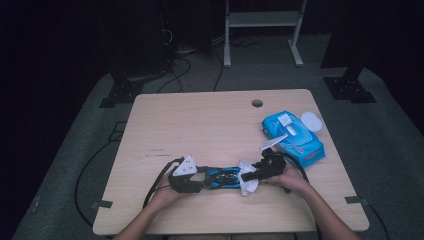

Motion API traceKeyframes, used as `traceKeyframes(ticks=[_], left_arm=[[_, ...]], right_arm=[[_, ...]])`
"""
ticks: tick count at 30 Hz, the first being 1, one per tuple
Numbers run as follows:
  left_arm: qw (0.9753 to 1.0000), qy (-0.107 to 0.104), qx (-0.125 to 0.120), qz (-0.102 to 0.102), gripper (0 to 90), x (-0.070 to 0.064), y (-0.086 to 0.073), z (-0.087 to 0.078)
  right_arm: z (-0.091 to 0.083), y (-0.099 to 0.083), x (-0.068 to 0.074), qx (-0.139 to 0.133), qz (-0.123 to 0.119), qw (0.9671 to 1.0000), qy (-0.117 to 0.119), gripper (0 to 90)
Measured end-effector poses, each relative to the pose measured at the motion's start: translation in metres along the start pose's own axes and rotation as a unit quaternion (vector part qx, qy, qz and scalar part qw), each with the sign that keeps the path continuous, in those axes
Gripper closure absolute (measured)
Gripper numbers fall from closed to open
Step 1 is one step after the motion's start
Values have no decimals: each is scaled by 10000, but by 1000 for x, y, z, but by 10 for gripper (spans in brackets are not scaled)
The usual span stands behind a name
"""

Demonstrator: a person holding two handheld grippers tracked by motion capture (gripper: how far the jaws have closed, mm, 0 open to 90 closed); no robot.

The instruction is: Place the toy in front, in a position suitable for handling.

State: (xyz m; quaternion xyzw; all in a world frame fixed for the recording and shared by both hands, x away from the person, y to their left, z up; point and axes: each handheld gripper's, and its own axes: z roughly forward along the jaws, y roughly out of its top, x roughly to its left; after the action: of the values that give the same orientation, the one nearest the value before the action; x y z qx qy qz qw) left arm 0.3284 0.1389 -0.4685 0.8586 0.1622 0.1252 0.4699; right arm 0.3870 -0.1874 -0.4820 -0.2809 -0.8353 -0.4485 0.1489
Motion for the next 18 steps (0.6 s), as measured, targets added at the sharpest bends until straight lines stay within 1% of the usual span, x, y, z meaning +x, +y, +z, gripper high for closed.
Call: traceKeyframes(ticks=[1,2,3,4,5,6,7,8,9,10,11,12,13,14,15,16,17,18], left_arm=[[10000,3,11,40,515,0,0,0],[9999,-74,13,-151,456,1,0,2],[9996,-120,14,-245,417,3,0,3],[9996,-120,14,-245,402,3,0,3],[9994,-158,23,-293,402,5,0,5],[9993,-154,50,-337,369,5,1,6],[9984,-248,159,-483,329,10,2,7],[9984,-248,159,-483,328,10,2,7],[9983,-276,165,-484,328,12,2,8],[9982,-276,230,-487,331,17,4,9],[9985,-238,256,-429,336,19,4,10],[9985,-238,256,-429,338,19,4,10],[9990,-132,261,-349,357,19,5,11],[9988,-147,303,-361,367,20,5,13],[9988,-151,277,-379,388,21,8,16],[9988,-151,277,-379,416,21,8,16],[9990,46,311,-315,413,20,10,19],[9990,46,311,-315,430,20,10,19]], right_arm=[[0,0,0,-10,-36,10000,2,463],[-1,-1,1,-77,-141,9999,39,487],[-1,-1,2,-137,-254,9996,29,493],[-1,-1,2,-137,-254,9996,29,493],[-1,-1,4,-174,-370,9992,-2,494],[-1,0,6,-184,-519,9985,-79,494],[-2,2,11,-186,-765,9966,-237,497],[-2,2,11,-186,-765,9966,-237,497],[-2,3,13,-200,-921,9950,-333,501],[-2,6,17,-227,-1192,9910,-560,509],[-2,8,19,-259,-1329,9886,-658,518],[-2,8,19,-259,-1329,9886,-658,518],[-2,10,23,-366,-1679,9802,-985,549],[-2,10,23,-366,-1679,9802,-985,549],[0,15,25,-360,-1879,9743,-1190,551],[0,15,25,-360,-1879,9743,-1190,551],[2,18,25,-391,-1909,9713,-1366,553],[2,18,25,-391,-1909,9713,-1366,553]])
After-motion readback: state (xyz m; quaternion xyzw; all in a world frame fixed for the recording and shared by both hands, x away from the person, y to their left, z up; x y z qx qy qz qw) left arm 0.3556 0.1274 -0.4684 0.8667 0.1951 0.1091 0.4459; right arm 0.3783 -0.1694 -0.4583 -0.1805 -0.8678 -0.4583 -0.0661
